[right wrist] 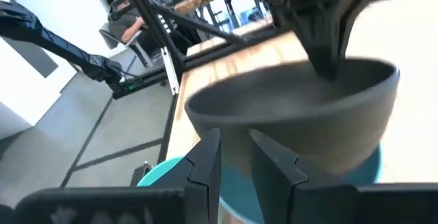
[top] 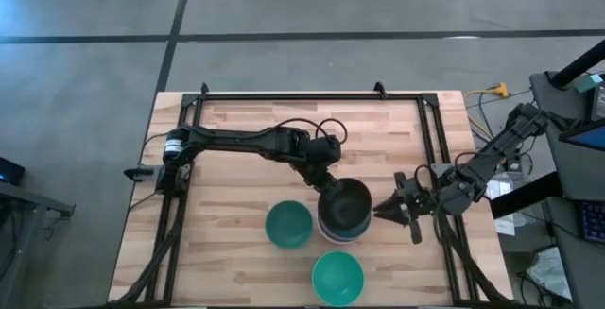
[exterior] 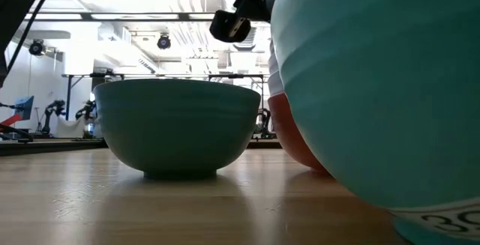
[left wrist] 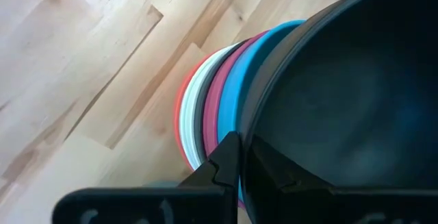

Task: Nest bowls inside each other
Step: Stack the black bowl on top of the blue bowl

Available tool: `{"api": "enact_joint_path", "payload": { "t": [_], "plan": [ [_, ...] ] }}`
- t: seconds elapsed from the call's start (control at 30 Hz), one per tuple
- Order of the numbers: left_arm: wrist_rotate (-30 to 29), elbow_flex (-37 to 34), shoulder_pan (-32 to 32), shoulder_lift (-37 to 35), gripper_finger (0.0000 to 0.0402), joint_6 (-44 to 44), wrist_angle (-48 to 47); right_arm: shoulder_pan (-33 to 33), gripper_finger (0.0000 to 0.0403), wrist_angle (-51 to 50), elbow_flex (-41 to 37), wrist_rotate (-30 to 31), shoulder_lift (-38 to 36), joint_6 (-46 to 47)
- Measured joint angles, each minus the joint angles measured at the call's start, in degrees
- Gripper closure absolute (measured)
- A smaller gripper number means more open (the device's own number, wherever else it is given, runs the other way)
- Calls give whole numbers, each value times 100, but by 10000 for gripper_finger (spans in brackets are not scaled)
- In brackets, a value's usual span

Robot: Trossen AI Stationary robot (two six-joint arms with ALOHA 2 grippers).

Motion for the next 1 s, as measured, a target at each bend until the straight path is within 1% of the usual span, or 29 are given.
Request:
{"api": "enact_joint_path", "payload": {
  "t": [0.13, 0.23, 0.5, 0.63, 0.73, 1.0],
  "plan": [
    [6, -23, 0, 0, 402, -14, -1, -9, 335, 581, -4, 6, -2, -592],
    [56, -19, -16, 0, 402, -23, -1, -17, 335, 806, -4, 6, -4, -833],
    [88, -32, -121, 0, 402, -165, 33, -85, 335, 757, -39, 6, 121, -618],
    [129, -49, -120, 1, 399, -4, 216, -85, 335, 791, -41, 6, 198, -535],
    [146, -38, -116, 2, 380, 37, 312, -85, 335, 792, -43, 6, 199, -494],
    [152, -44, -114, 2, 310, -3, 290, -85, 335, 782, -43, 6, 207, -494]
  ]
}}
